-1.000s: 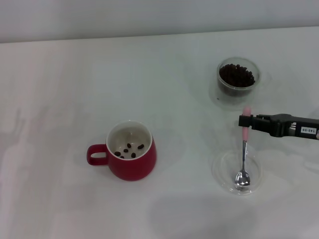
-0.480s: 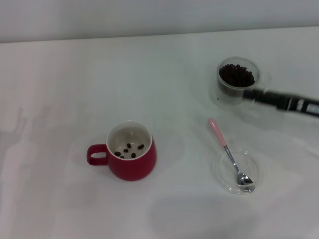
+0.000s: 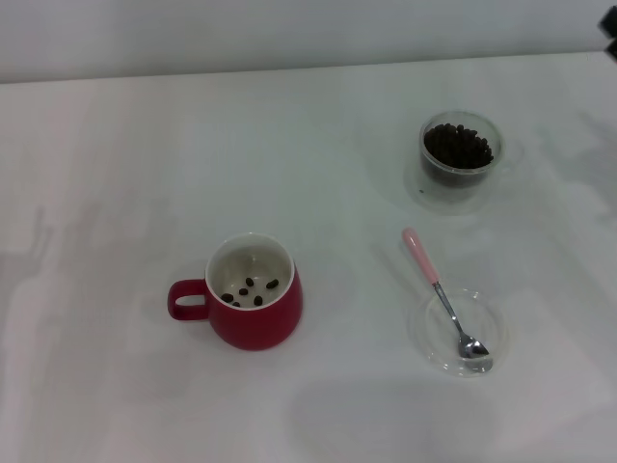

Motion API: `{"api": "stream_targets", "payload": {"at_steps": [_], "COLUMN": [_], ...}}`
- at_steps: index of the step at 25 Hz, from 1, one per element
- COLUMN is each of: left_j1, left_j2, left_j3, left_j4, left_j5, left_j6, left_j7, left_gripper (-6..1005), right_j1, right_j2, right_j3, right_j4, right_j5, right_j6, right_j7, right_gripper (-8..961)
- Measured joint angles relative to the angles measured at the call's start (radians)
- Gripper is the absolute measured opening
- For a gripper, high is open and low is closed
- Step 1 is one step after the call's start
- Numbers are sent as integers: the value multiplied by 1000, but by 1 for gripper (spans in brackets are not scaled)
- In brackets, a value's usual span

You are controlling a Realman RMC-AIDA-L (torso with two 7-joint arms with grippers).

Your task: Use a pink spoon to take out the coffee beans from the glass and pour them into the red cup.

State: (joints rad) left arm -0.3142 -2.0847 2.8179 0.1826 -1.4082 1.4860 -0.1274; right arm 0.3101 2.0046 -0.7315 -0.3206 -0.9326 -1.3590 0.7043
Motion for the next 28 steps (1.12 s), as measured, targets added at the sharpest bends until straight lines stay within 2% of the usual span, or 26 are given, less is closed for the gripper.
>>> {"api": "stream_targets", "payload": {"at_steps": [2, 10, 17, 23, 28], "left_j1": [-1, -18, -66, -105, -127], "left_j2": [0, -1, -3, -3, -3], "left_j3": [0, 0, 0, 0, 0], "left_j4": [1, 1, 6, 6, 6], "left_j5": [0, -15, -26, -27, -51], "left_j6": [-1, -24, -119, -171, -194], "left_j7": [0, 0, 0, 0, -1], "left_gripper": [850, 850, 850, 851, 851], "right_j1": [27, 105, 151, 207, 226], "right_j2": [-1, 7, 9, 7, 7], "right_j3": [27, 16, 10, 7, -1], "right_j4": [65, 224, 236, 227, 226], "right_j5": [65, 323, 353, 405, 436], "right_j6": [5, 130, 248, 404, 410], "right_j7": [-140, -494, -538, -540, -551], "right_gripper": [775, 797, 812, 825, 836]}}
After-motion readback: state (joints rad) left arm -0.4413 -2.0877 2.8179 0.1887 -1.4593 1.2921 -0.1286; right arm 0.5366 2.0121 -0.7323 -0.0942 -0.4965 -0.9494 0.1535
